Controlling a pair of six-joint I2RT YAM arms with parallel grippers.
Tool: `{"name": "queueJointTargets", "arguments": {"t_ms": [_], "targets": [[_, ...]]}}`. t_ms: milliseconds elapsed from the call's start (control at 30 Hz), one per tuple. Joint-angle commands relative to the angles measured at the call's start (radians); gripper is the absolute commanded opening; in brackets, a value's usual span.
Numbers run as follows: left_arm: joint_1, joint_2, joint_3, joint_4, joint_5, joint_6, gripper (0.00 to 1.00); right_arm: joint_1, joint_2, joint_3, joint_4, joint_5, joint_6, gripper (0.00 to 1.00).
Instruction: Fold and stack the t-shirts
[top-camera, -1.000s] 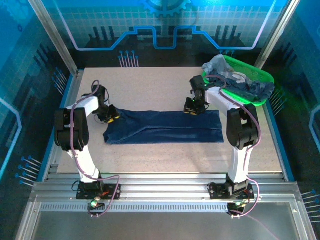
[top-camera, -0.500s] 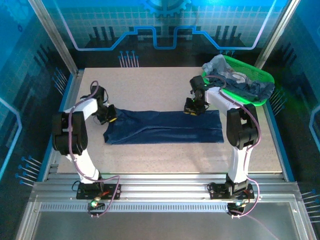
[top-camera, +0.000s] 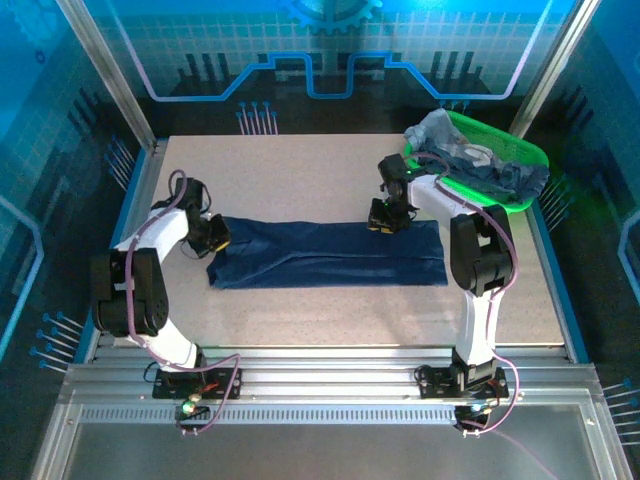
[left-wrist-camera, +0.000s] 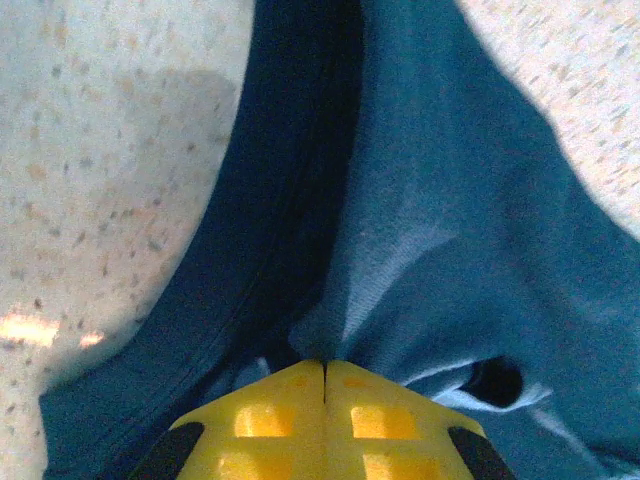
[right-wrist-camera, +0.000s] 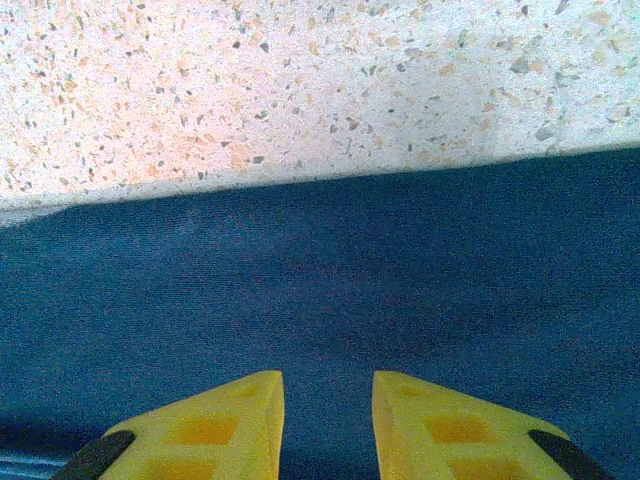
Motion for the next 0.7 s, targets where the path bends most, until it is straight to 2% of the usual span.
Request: {"name": "queueJointTargets", "arguments": {"t_ms": [0, 267, 300, 367, 400, 467, 667], "targets": [[-0.002, -0.018, -0.027, -0.058, -0.024, -0.037, 0.00, 0.000, 0.020, 0.021, -0.029, -0.002, 0.007, 0.31], [-0.005, 0.063, 0.005, -0.118, -0.130, -0.057, 0.00, 0.008, 0.018, 0.016, -0.031, 0.005, 0.010, 0.31], [-0.006, 0.061, 0.012, -0.120, -0.138, -0.057, 0.05, 0.010, 0.018, 0.017, -0.032, 0.005, 0.009, 0.31], [-0.020, 0.020, 0.016, -0.121, -0.154, -0.059, 0.31, 0.014, 0.015, 0.020, -0.035, 0.008, 0.000, 0.31], [-0.031, -0.005, 0.013, -0.124, -0.169, -0.057, 0.37, 0.018, 0.013, 0.021, -0.035, 0.008, -0.004, 0.31], [-0.043, -0.058, -0.016, -0.131, -0.185, -0.070, 0.41, 0.023, 0.003, 0.013, -0.020, 0.001, -0.008, 0.31], [-0.043, -0.084, -0.092, -0.154, -0.066, -0.148, 0.42, 0.061, 0.013, 0.019, -0.012, -0.026, -0.013, 0.32]]}}
